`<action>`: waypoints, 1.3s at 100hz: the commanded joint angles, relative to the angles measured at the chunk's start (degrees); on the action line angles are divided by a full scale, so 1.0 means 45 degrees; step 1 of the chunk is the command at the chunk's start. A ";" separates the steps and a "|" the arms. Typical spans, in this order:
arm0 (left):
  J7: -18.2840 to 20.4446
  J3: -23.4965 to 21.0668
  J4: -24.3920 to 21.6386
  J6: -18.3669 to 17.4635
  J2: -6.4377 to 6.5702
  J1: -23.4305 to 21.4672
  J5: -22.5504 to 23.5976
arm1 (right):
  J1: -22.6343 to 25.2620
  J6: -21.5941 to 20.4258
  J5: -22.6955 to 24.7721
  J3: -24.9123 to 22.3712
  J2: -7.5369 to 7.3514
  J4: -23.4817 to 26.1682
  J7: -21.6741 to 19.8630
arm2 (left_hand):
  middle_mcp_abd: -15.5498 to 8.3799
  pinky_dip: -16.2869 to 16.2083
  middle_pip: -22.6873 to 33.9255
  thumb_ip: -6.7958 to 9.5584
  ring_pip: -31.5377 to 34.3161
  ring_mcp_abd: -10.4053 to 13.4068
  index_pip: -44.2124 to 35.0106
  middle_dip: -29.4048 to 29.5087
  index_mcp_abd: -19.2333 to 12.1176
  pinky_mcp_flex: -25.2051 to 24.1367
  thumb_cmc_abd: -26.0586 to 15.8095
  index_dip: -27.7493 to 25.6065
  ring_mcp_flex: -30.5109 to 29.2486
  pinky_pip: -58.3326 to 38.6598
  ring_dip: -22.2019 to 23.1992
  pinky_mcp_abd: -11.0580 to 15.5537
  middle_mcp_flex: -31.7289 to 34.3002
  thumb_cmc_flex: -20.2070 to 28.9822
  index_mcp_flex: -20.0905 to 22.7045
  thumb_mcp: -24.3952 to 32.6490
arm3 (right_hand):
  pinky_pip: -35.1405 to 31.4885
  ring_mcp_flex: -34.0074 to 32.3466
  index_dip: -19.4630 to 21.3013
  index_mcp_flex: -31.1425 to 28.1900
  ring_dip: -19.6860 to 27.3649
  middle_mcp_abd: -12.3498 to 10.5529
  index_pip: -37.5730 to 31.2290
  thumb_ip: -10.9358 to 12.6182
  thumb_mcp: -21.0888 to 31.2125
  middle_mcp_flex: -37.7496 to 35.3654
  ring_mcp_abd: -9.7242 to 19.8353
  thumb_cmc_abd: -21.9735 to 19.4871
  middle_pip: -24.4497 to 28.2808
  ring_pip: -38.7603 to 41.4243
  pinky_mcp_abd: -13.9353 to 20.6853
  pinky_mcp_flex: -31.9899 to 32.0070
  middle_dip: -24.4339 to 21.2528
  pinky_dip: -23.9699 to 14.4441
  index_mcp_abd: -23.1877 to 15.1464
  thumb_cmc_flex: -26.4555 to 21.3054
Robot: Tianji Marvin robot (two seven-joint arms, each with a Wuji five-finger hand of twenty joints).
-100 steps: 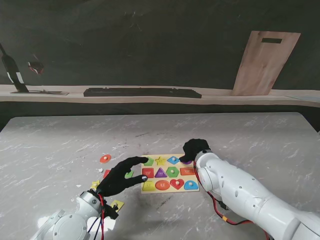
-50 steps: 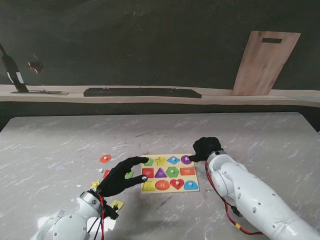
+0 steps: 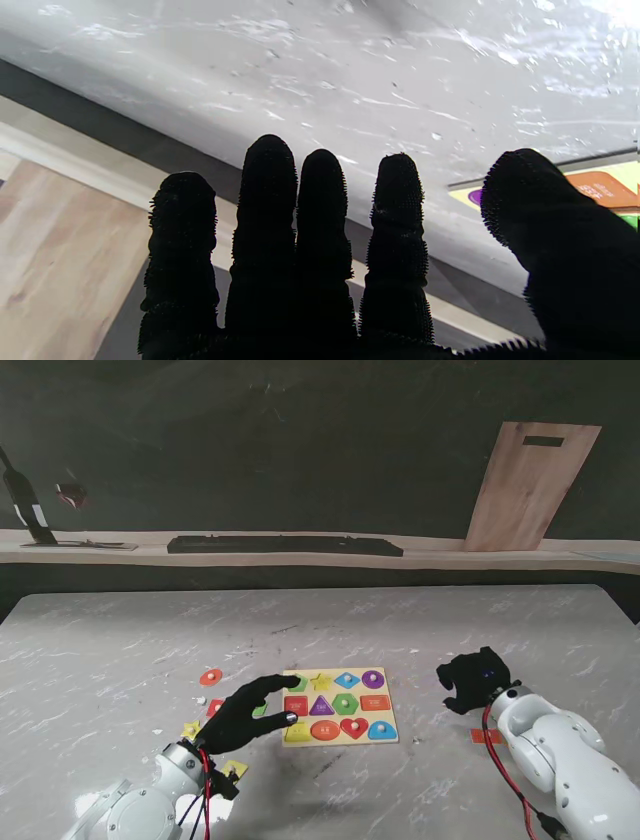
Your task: Fit puzzle pieces into a puzzle board
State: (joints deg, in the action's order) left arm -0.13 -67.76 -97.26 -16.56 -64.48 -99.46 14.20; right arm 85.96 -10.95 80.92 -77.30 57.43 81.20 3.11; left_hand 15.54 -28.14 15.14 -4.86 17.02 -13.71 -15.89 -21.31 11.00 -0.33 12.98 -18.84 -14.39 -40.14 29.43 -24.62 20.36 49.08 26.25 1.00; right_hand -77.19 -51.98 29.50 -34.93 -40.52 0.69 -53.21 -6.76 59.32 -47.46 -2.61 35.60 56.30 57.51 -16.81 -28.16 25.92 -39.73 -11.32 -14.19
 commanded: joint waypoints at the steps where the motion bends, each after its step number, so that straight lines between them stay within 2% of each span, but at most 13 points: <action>1: 0.0087 0.0099 0.0031 0.0047 -0.0007 0.0059 -0.0075 | 0.0339 -0.0046 -0.0199 -0.0152 -0.0245 -0.0038 -0.0013 | -0.0169 -0.0214 -0.0043 0.0442 -0.0088 0.0290 0.0115 0.0137 -0.0385 -0.0087 -0.0299 0.0146 0.0119 0.0077 0.0070 0.1062 0.0025 -0.0069 0.0335 -0.0467 | 0.0039 0.0421 -0.0176 0.0417 -0.0012 -0.0328 0.0125 0.0349 0.0607 0.0469 0.0331 0.0457 0.0165 -0.0003 0.0195 0.0088 0.0183 0.0070 -0.0009 -0.0432; 11: 0.0148 0.0166 0.0080 0.0089 -0.0003 0.0139 -0.0136 | 0.0702 -0.0418 -0.0164 -0.0637 -0.0276 -0.0097 0.0290 | -0.0163 -0.0215 -0.0050 0.0444 -0.0086 0.0291 0.0116 0.0139 -0.0375 -0.0090 -0.0304 0.0145 0.0117 0.0076 0.0071 0.1059 0.0015 -0.0065 0.0326 -0.0464 | 0.0088 0.0518 -0.0222 0.0961 -0.0135 -0.0578 0.0025 0.0343 0.1384 0.0817 0.0619 0.1090 0.0397 0.0155 0.0422 0.0016 0.0312 0.0050 -0.0045 -0.1024; 28: 0.0151 0.0186 0.0092 0.0123 -0.0006 0.0166 -0.0139 | 0.1346 -0.1295 0.0044 -0.1489 -0.0371 0.0156 -0.0301 | -0.0164 -0.0219 -0.0039 0.0442 -0.0082 0.0282 0.0119 0.0134 -0.0369 -0.0097 -0.0308 0.0146 0.0115 0.0070 0.0075 0.1050 0.0032 -0.0073 0.0314 -0.0469 | 0.0398 0.1152 -0.0341 0.1988 -0.0170 -0.0810 0.0175 0.0274 0.1996 0.2085 0.0850 0.2236 0.0283 -0.0014 0.0604 0.0351 0.0331 0.0016 -0.0001 -0.1327; 39: 0.0108 0.0188 0.0078 0.0151 -0.0014 0.0168 -0.0111 | 0.1654 -0.1483 0.0183 -0.1752 -0.0399 0.0205 -0.0210 | -0.0168 -0.0219 -0.0039 0.0442 -0.0075 0.0285 0.0112 0.0134 -0.0374 -0.0099 -0.0303 0.0144 0.0108 0.0070 0.0079 0.1049 0.0028 -0.0072 0.0342 -0.0469 | 0.0459 0.1138 -0.0313 0.1974 -0.0190 -0.0886 0.0027 0.0167 0.2210 0.2150 0.0931 0.2812 0.0324 -0.0022 0.0613 0.0364 0.0346 -0.0050 -0.0040 -0.1492; 53: 0.0127 0.0207 0.0078 0.0195 -0.0011 0.0183 -0.0108 | 0.1982 -0.1728 0.0408 -0.2030 -0.0435 0.0322 0.0004 | -0.0164 -0.0221 -0.0043 0.0441 -0.0074 0.0278 0.0118 0.0136 -0.0360 -0.0082 -0.0318 0.0146 0.0108 0.0060 0.0079 0.1067 0.0024 -0.0083 0.0336 -0.0471 | 0.0529 0.1065 -0.0302 0.2004 -0.0185 -0.1005 -0.0066 0.0065 0.2433 0.2160 0.1045 0.3121 0.0302 -0.0063 0.0641 0.0375 0.0332 -0.0093 -0.0122 -0.1697; 76: 0.0176 0.0240 0.0085 0.0265 -0.0008 0.0211 -0.0159 | 0.2197 -0.1509 0.0447 -0.2028 -0.0435 0.0080 0.0629 | -0.0174 -0.0218 -0.0045 0.0444 -0.0080 0.0300 0.0123 0.0137 -0.0382 -0.0106 -0.0319 0.0147 0.0128 0.0066 0.0076 0.1054 0.0006 -0.0076 0.0332 -0.0469 | 0.0625 0.0736 -0.0242 0.1522 -0.0186 -0.1079 -0.0382 -0.0084 0.2591 0.1748 0.1084 0.3052 0.0395 -0.0033 0.0699 0.0111 0.0348 -0.0109 -0.0215 -0.1852; 126: 0.0169 0.0305 0.0083 0.0408 -0.0019 0.0257 -0.0178 | 0.2035 -0.1002 0.0123 -0.1697 -0.0425 -0.0670 0.1068 | -0.0170 -0.0212 -0.0040 0.0443 -0.0090 0.0279 0.0124 0.0137 -0.0369 -0.0109 -0.0326 0.0145 0.0131 0.0071 0.0071 0.1061 0.0022 -0.0080 0.0332 -0.0470 | 0.0581 0.0384 -0.0077 0.0701 -0.0209 -0.1199 -0.0800 -0.0068 0.2511 0.1140 0.0999 0.2292 0.0373 0.0055 0.0647 -0.0197 0.0319 -0.0209 -0.0542 -0.1814; 130: 0.0168 0.0310 0.0084 0.0415 -0.0019 0.0261 -0.0177 | 0.1988 -0.0974 0.0096 -0.1648 -0.0429 -0.0760 0.1112 | -0.0163 -0.0212 -0.0044 0.0442 -0.0093 0.0279 0.0123 0.0138 -0.0374 -0.0104 -0.0317 0.0144 0.0136 0.0069 0.0070 0.1068 0.0012 -0.0081 0.0335 -0.0473 | 0.0566 0.0334 -0.0752 0.0662 -0.0205 -0.1233 -0.1015 -0.0525 0.2409 0.1035 0.0995 0.2225 0.0363 0.0077 0.0658 -0.0238 0.0319 -0.0225 -0.0647 -0.1935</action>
State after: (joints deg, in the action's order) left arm 0.48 -66.53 -96.78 -14.91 -64.49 -98.23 13.63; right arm 94.88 -15.48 81.28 -85.13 55.54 78.41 7.96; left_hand 15.54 -28.14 15.14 -4.86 17.02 -13.71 -15.89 -21.31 11.00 -0.33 12.95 -18.84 -14.40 -40.14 29.43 -24.62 20.37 49.08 26.25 1.00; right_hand -74.17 -48.50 28.52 -30.89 -40.75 -3.08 -55.33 -6.76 68.56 -41.32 1.54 45.91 57.18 57.29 -14.17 -28.65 27.06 -39.58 -12.79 -20.64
